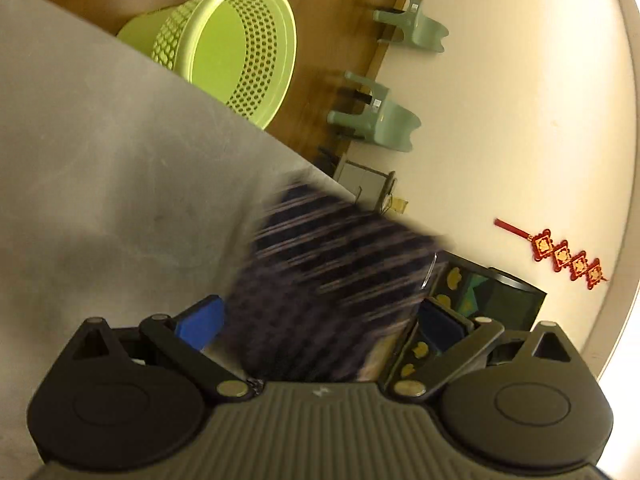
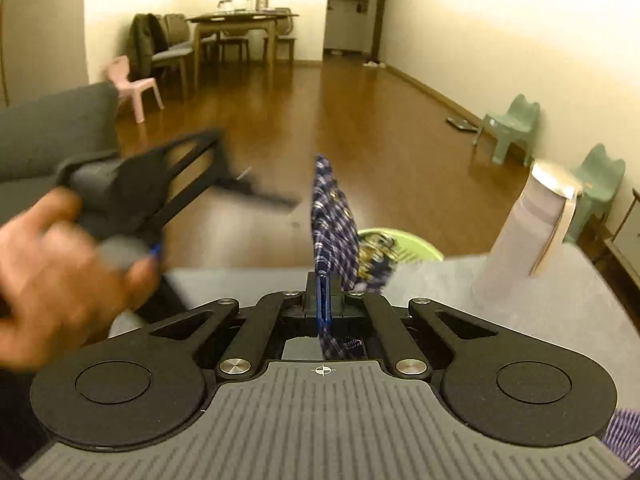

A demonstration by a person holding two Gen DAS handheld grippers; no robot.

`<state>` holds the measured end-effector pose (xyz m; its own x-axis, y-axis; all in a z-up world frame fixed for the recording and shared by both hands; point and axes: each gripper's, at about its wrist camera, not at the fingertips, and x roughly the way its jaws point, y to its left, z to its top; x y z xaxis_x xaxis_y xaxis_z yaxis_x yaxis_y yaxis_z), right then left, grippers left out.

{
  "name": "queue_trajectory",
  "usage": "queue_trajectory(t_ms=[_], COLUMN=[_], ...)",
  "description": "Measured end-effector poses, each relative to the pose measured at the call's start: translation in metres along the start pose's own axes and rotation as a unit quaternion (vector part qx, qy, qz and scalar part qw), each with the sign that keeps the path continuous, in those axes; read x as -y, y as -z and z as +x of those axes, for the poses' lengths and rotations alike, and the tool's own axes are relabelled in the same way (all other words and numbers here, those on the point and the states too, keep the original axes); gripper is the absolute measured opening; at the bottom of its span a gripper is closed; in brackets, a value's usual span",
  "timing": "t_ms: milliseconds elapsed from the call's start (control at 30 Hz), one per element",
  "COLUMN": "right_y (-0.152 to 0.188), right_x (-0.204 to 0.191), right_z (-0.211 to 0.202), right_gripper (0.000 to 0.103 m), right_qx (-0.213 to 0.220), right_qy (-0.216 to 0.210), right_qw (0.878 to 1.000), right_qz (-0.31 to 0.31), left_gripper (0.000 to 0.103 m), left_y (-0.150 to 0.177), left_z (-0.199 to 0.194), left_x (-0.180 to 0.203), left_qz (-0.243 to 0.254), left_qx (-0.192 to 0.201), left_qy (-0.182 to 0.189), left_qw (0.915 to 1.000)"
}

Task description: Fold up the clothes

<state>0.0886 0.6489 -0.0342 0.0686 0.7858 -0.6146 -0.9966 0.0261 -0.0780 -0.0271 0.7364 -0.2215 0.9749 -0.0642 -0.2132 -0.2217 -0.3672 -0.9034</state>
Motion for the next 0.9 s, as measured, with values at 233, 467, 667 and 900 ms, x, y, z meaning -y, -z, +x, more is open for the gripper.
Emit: queue_trajectory(t_ms=[233,467,667,900], right_y=[0.057,0.077,0.079,0.129], right_x=[-0.043,-0.053,-0.028,0.113], right_z=[0.001,0.008,-0.015,-0.079], right_gripper=[0.001,0.001,0.053,0.059], right_qx=[-0.017,-0.019,-0.004,0.012], right_qy=[0.017,0.023,0.038,0.189], right_qw=[0.999,0.998,0.999,0.946], right_qz=[-0.032,-0.051,0.004,0.264], left_gripper=[0.103,0.073,0.006,0.006], left_y=[-0.008,-0.005,0.017,0.027], left_z=[-0.005,0.017,-0.014,-0.015], left_x=[-0.006,0.005,0.073,0.103], left_qz=[0.031,0.096,0.331,0.445], left_qx=[-0.02,-0.073,0.043,0.112], left_qy=[-0.03,-0.063,-0.022,0.033], left_qw=[0.9989,0.9907,0.9423,0.888])
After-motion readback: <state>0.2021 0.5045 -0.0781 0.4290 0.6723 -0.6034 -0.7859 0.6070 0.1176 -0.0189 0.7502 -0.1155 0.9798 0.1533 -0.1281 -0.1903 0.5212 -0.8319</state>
